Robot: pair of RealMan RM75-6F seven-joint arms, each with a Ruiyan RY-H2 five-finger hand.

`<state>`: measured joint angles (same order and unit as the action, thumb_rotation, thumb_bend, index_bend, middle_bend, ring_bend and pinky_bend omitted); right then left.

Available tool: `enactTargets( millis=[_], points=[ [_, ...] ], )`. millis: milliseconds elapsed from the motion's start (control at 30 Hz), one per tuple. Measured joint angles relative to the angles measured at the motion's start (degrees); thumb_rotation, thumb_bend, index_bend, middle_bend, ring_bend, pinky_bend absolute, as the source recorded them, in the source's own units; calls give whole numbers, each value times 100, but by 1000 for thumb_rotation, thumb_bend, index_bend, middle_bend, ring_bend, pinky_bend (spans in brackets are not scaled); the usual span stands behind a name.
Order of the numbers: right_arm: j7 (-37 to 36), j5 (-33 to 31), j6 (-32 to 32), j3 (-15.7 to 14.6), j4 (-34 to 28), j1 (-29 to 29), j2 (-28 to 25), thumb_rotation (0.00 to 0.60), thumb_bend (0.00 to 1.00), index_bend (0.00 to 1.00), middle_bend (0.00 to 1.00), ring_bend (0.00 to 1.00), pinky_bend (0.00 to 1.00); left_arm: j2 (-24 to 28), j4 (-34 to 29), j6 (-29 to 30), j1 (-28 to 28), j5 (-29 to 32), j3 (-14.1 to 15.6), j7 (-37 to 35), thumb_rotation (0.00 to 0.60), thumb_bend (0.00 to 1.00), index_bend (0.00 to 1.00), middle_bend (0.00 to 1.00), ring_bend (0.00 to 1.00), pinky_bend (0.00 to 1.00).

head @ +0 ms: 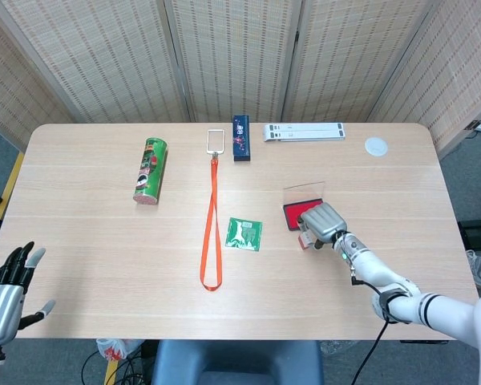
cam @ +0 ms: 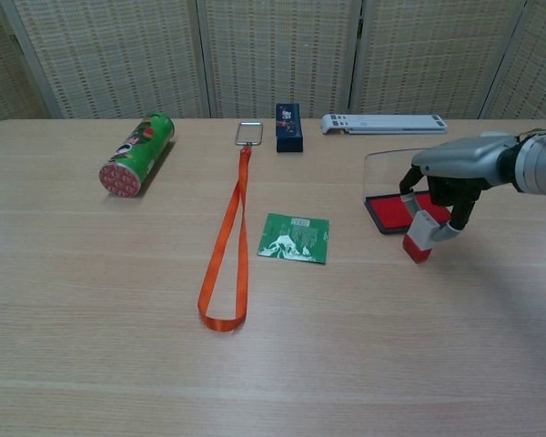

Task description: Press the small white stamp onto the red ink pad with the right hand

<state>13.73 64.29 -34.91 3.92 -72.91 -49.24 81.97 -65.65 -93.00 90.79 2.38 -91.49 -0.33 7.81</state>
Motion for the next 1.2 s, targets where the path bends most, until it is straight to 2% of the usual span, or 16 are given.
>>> enactTargets(
  millis=[300, 400, 467, 533, 633, 733, 867, 1000, 1200],
  points=[
    [91, -97, 30, -33, 153, -43, 109, 600, 330, 942, 1000, 891, 875, 6, -15, -75, 15, 75, -26, 22, 600, 200, 85, 53, 65, 266],
    [111, -144, 89, -52, 200, -58, 122, 600, 304, 928, 996, 856, 872, -2, -15, -95, 24, 79, -28, 52, 600, 200, 87, 53, 65, 266],
    [116, -200, 170, -67, 199, -74, 104, 600, 285, 836, 960, 802, 845, -8, -12, -101, 27, 82, -31, 64, 600, 200, 89, 53, 65, 266],
    [116, -272, 253, -80, 175, -95, 59, 600, 269, 670, 897, 746, 792, -10, -8, -108, 31, 89, -38, 63, 600, 200, 90, 53, 66, 266],
    [123, -365, 306, -92, 104, -119, -18, 600, 253, 472, 829, 680, 724, -9, -5, -133, 41, 114, -48, 52, 600, 200, 91, 53, 65, 266],
    [130, -456, 342, -100, 17, -140, -92, 600, 239, 328, 799, 641, 685, -8, -7, -161, 53, 143, -61, 45, 600, 200, 91, 53, 65, 266],
    [185, -567, 351, -129, -62, -167, -164, 600, 231, 203, 769, 601, 647, -7, -12, -184, 62, 166, -70, 46, 600, 200, 91, 53, 65, 266],
    [250, -666, 325, -164, -124, -186, -213, 600, 223, 121, 724, 560, 611, -11, -12, -201, 71, 186, -80, 51, 600, 200, 91, 53, 65, 266],
    [300, -740, 254, -192, -334, -196, -370, 600, 202, 41, 552, 423, 487, -14, -14, -197, 67, 191, -80, 64, 600, 200, 91, 53, 65, 266]
  ],
)
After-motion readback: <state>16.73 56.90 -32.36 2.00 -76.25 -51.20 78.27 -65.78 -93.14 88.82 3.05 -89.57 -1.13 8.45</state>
